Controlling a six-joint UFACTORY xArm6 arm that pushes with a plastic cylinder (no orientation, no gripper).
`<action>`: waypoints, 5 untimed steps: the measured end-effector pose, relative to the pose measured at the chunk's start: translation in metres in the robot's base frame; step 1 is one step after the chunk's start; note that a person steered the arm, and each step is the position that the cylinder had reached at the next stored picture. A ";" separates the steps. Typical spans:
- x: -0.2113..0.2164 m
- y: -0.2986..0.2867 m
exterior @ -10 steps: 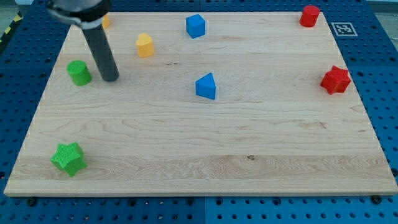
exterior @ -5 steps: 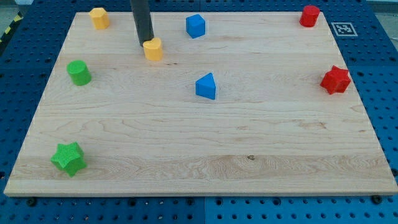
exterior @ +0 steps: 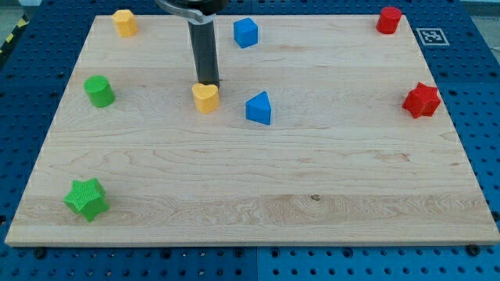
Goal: Push the yellow heart towards bottom middle end
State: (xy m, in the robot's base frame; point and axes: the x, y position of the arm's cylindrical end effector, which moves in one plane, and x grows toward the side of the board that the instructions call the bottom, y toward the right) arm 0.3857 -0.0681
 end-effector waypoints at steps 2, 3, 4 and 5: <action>0.022 -0.002; 0.024 -0.011; 0.032 -0.021; 0.051 -0.026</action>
State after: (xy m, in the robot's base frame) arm 0.4367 -0.0943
